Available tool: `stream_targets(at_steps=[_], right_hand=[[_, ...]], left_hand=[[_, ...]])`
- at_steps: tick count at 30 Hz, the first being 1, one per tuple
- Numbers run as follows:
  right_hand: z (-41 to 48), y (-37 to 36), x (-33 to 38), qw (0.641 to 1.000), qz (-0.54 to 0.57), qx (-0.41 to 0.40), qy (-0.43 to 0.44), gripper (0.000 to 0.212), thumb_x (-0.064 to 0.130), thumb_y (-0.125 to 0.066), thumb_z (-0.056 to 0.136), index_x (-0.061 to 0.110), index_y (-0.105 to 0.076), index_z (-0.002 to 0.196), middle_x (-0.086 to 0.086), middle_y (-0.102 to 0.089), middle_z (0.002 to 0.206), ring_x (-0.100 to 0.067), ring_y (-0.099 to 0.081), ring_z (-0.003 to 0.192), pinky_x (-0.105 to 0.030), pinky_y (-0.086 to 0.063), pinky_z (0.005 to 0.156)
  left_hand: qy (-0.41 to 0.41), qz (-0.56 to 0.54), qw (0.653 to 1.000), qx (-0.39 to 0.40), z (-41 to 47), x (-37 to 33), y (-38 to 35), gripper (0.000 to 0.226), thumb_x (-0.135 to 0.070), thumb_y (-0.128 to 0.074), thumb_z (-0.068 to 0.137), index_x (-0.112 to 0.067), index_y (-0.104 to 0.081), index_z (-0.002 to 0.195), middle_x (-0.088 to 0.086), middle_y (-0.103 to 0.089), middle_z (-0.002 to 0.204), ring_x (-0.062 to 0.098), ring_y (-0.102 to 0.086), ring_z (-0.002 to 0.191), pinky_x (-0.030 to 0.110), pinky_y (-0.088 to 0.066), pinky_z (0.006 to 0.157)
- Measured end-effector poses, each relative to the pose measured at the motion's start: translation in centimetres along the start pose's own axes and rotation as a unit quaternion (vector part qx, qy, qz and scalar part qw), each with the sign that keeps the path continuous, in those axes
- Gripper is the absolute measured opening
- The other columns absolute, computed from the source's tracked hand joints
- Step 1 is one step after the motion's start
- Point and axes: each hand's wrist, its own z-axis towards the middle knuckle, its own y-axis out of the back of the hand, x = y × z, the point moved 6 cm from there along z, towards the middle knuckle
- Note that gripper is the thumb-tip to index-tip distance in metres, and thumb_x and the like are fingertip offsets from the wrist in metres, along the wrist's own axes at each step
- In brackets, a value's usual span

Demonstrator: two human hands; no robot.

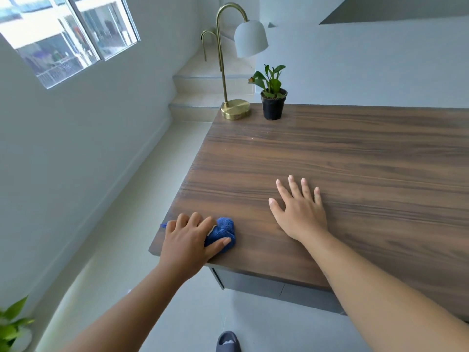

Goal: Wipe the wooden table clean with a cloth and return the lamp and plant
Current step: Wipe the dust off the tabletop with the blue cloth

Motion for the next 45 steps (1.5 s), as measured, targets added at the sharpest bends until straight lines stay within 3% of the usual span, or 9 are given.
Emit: stream_targets(at_steps=[3, 7, 9, 17, 22, 27, 31, 39, 45], right_hand=[[0.2, 0.0, 0.0, 1.000, 0.007, 0.000, -0.008, 0.063, 0.063, -0.017, 0.092, 0.040, -0.016, 0.151, 0.005, -0.007, 0.162, -0.024, -0.002, 0.149, -0.049, 0.001, 0.118], [2.3, 1.2, 0.0, 0.999, -0.025, -0.031, -0.009, 0.057, 0.060, -0.025, 0.092, 0.039, -0.035, 0.144, 0.001, -0.033, 0.153, -0.026, -0.031, 0.135, -0.046, -0.025, 0.106], [4.2, 1.9, -0.7, 0.999, -0.016, -0.044, -0.021, 0.057, 0.060, -0.026, 0.092, 0.036, -0.039, 0.142, 0.000, -0.037, 0.150, -0.027, -0.035, 0.130, -0.044, -0.031, 0.103], [9.6, 1.0, -2.9, 0.995, -0.010, -0.027, -0.094, 0.062, 0.062, -0.018, 0.092, 0.041, -0.019, 0.150, 0.001, -0.013, 0.162, -0.029, -0.005, 0.147, -0.047, -0.005, 0.119], [9.5, 0.4, -3.2, 0.993, -0.023, -0.036, -0.113, 0.067, 0.067, -0.013, 0.088, 0.042, -0.018, 0.150, 0.005, -0.014, 0.161, -0.024, -0.007, 0.148, -0.045, -0.004, 0.120], [9.4, 0.5, -3.2, 0.992, -0.040, -0.033, -0.118, 0.062, 0.060, -0.014, 0.089, 0.044, -0.016, 0.149, 0.005, -0.012, 0.162, -0.022, -0.006, 0.148, -0.044, -0.006, 0.120], [9.5, 0.7, -3.2, 0.991, -0.045, -0.029, -0.122, 0.061, 0.059, -0.012, 0.090, 0.045, -0.012, 0.150, 0.007, -0.009, 0.162, -0.020, -0.003, 0.148, -0.043, -0.005, 0.120], [9.3, 0.7, -3.2, 0.991, -0.033, -0.027, -0.123, 0.063, 0.061, -0.007, 0.088, 0.046, -0.011, 0.149, 0.008, -0.008, 0.162, -0.018, -0.001, 0.148, -0.043, -0.005, 0.120], [9.3, 0.7, -3.1, 0.992, -0.030, -0.026, -0.122, 0.065, 0.061, -0.008, 0.087, 0.044, -0.017, 0.149, 0.005, -0.012, 0.161, -0.022, -0.006, 0.148, -0.045, -0.007, 0.119]], left_hand=[[0.008, 0.001, 1.000, 0.028, 1.3, -0.2, -0.4, 0.058, -0.080, -0.025, 0.082, -0.034, -0.056, 0.097, -0.009, -0.050, 0.089, 0.020, -0.043, 0.084, 0.037, -0.035, 0.078], [0.014, -0.005, 0.999, 0.041, 5.5, -0.7, -1.6, 0.058, -0.080, -0.026, 0.081, -0.035, -0.056, 0.103, -0.009, -0.053, 0.098, 0.023, -0.044, 0.093, 0.037, -0.031, 0.082], [0.012, -0.008, 0.999, 0.041, 8.3, -0.8, -2.4, 0.058, -0.079, -0.027, 0.081, -0.034, -0.056, 0.104, -0.007, -0.054, 0.099, 0.025, -0.045, 0.095, 0.038, -0.032, 0.083], [-0.021, -0.018, 0.999, 0.043, 20.4, 1.5, -5.9, 0.060, -0.081, -0.022, 0.081, -0.032, -0.050, 0.103, -0.003, -0.052, 0.099, 0.026, -0.043, 0.096, 0.040, -0.033, 0.081], [-0.047, -0.018, 0.998, 0.038, 27.4, 1.4, -7.4, 0.060, -0.080, -0.019, 0.084, -0.031, -0.047, 0.103, 0.000, -0.054, 0.107, 0.027, -0.044, 0.100, 0.040, -0.029, 0.079], [-0.056, -0.059, 0.996, 0.040, 31.5, -4.8, -8.4, 0.050, -0.070, -0.022, 0.088, -0.027, -0.044, 0.102, 0.004, -0.051, 0.109, 0.028, -0.041, 0.101, 0.042, -0.023, 0.076], [-0.051, -0.069, 0.996, 0.039, 33.9, -9.3, -9.2, 0.044, -0.064, -0.027, 0.093, -0.027, -0.043, 0.109, 0.008, -0.051, 0.115, 0.030, -0.042, 0.105, 0.045, -0.028, 0.080], [0.077, -0.074, 0.994, 0.031, 36.2, -7.9, -9.6, 0.038, -0.059, -0.036, 0.094, -0.027, -0.050, 0.109, 0.009, -0.055, 0.107, 0.029, -0.043, 0.099, 0.041, -0.028, 0.079], [0.193, -0.049, 0.980, 0.028, 34.0, 2.4, -8.4, 0.039, -0.061, -0.032, 0.093, -0.027, -0.049, 0.102, 0.008, -0.054, 0.104, 0.032, -0.046, 0.101, 0.043, -0.029, 0.080]])
